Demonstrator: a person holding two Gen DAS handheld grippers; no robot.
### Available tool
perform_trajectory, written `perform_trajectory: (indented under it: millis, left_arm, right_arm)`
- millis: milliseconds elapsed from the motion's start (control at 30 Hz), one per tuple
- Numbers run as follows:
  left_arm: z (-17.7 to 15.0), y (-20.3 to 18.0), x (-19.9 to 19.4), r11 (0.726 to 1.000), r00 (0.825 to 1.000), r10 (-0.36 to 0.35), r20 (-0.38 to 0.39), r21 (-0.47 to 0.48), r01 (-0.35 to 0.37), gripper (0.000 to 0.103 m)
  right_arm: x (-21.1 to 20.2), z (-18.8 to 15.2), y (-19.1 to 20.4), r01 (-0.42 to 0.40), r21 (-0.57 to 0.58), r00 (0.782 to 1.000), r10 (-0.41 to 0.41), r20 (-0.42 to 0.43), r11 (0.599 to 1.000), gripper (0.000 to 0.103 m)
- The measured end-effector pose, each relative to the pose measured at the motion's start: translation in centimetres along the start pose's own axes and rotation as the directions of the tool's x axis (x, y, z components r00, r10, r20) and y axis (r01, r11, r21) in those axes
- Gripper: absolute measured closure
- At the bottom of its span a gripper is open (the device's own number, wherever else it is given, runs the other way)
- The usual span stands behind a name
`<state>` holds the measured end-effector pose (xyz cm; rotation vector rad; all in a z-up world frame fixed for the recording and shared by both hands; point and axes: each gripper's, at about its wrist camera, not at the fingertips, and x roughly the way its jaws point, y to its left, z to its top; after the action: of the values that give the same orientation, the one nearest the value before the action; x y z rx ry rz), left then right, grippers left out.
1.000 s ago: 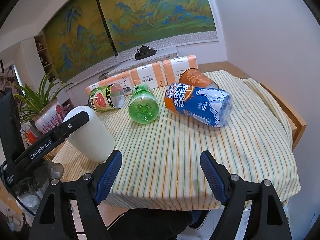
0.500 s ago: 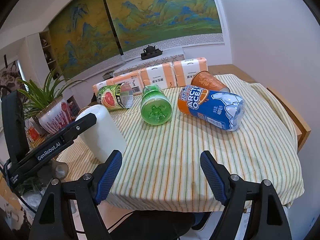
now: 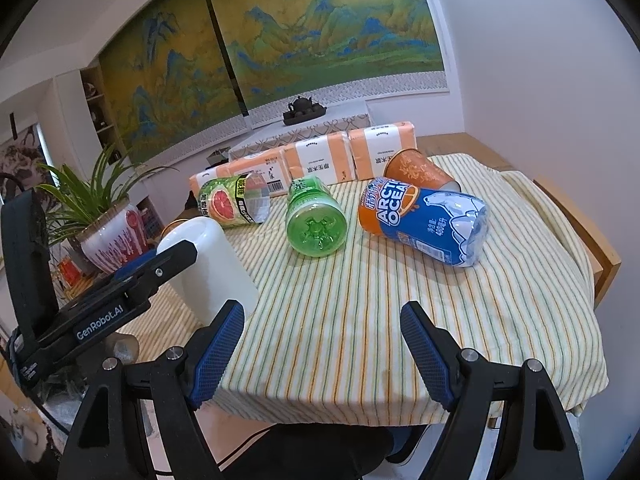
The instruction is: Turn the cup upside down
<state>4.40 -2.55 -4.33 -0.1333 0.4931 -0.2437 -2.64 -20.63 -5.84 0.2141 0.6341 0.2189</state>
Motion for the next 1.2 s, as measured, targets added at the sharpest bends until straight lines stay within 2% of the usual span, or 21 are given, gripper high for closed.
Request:
perform_trajectory:
  millis: [200, 400, 800, 933, 1200]
  left_arm:
    - [0.2, 0.2, -1.5, 0.999, 0.999, 0.035, 0.012, 0.010, -0.035, 0.020]
    - [0.2, 0.8, -3.4, 0.995, 0.995, 0.095, 0.028, 0.032, -0.096, 0.016]
    - [-1.0, 3.9, -5.1, 0.986, 0.986, 0.164, 0.018, -0.009, -0.164, 0.014]
    - [-1.3, 4.2, -5.4, 0.983, 0.983, 0.182, 0.027, -0.020, -0.181, 0.007]
    - [-0.9, 4.1, -6.4, 0.975, 0.973, 0.224, 0.061, -0.023, -0.223, 0.005]
  right_arm:
    - [-0.6, 0.1, 1.0, 0.003, -0.029, 0.999, -0.002, 0.033, 1.000, 0.025]
    - [-0.8, 0.5, 2.0, 0.003, -0.044, 0.997, 0.000, 0.080, 0.999, 0.016]
    - [1.0, 0.8, 4.3, -0.019, -0.086, 0.996, 0.026, 0.085, 0.996, 0.016]
    - [1.1, 0.7, 5.3, 0.005, -0.117, 0.994, 0.008, 0.112, 0.993, 0.016]
    - [0.6, 0.6, 6.6, 0.037, -0.154, 0.989, -0.014, 0.150, 0.987, 0.016]
